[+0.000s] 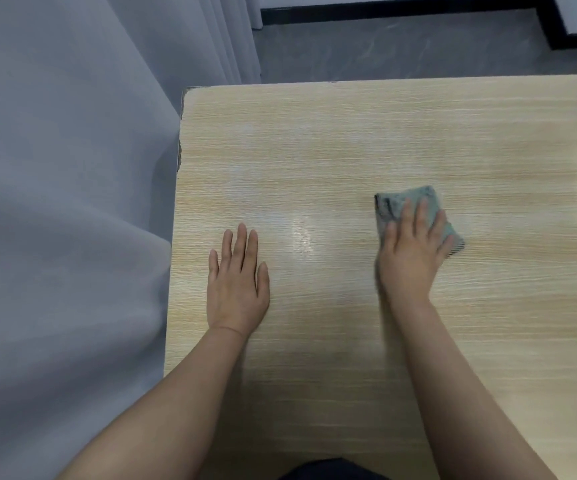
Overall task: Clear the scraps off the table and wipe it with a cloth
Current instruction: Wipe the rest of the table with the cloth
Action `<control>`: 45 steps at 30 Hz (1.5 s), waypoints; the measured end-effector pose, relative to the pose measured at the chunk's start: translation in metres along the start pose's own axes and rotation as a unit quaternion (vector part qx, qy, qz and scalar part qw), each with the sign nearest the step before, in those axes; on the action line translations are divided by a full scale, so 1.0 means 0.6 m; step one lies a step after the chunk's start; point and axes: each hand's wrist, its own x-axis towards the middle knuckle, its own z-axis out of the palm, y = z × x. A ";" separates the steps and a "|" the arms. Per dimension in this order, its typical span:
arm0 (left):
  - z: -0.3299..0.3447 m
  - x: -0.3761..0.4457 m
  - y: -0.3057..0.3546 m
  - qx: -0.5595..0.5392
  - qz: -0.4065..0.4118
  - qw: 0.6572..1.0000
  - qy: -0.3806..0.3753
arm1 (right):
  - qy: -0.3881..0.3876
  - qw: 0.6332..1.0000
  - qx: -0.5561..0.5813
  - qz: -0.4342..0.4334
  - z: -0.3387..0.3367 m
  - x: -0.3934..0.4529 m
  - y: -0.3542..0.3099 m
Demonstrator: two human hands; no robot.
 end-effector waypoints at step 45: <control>-0.013 -0.143 -0.030 -0.044 0.001 0.995 -0.085 | -0.173 0.885 -0.018 -0.432 0.026 -0.215 -0.075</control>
